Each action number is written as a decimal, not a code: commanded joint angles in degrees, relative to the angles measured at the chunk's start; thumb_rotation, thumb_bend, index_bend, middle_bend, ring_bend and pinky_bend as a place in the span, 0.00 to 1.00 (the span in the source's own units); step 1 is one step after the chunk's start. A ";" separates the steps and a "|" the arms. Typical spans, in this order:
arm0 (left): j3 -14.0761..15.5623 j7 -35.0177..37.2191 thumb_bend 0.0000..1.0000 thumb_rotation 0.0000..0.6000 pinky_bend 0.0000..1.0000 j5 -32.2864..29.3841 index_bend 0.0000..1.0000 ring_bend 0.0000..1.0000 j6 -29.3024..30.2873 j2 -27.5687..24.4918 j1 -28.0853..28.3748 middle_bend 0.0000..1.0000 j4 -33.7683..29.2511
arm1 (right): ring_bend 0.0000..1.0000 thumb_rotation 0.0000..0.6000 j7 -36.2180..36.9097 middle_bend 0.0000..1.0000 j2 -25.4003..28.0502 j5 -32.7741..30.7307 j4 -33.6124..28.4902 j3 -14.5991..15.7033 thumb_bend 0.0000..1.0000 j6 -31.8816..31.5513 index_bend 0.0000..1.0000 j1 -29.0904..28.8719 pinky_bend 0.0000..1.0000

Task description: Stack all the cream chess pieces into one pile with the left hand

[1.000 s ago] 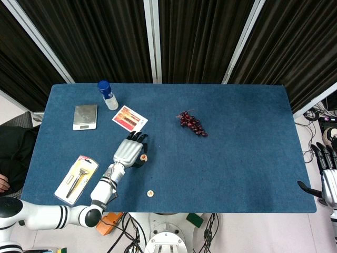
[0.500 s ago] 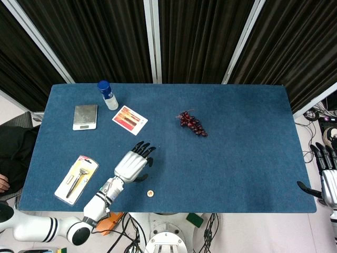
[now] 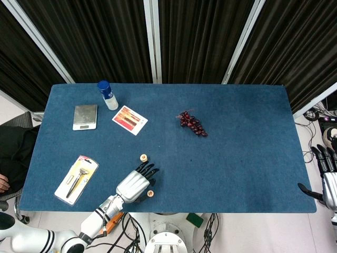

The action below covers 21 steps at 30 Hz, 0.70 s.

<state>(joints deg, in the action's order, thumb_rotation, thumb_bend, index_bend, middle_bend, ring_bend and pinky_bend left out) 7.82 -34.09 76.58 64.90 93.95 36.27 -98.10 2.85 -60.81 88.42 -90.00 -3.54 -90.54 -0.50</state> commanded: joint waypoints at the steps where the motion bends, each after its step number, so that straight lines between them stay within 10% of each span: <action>1: 0.19 -0.31 0.26 1.00 0.00 0.31 0.42 0.00 -0.48 0.48 -0.46 0.09 0.61 | 0.00 1.00 -0.18 0.10 0.03 0.16 -0.16 0.03 0.17 -0.08 0.00 0.02 0.04; 21: -1.41 -0.10 0.26 1.00 0.00 0.68 0.42 0.00 -2.87 2.36 -2.76 0.09 3.01 | 0.00 1.00 -1.81 0.10 0.10 0.40 -1.46 0.08 0.17 0.05 0.00 -0.05 0.04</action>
<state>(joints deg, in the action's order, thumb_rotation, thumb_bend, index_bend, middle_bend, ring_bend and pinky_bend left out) 6.44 -34.20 77.29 62.05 96.29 33.54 -95.11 1.04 -60.71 88.82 -91.46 -3.47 -90.50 -0.56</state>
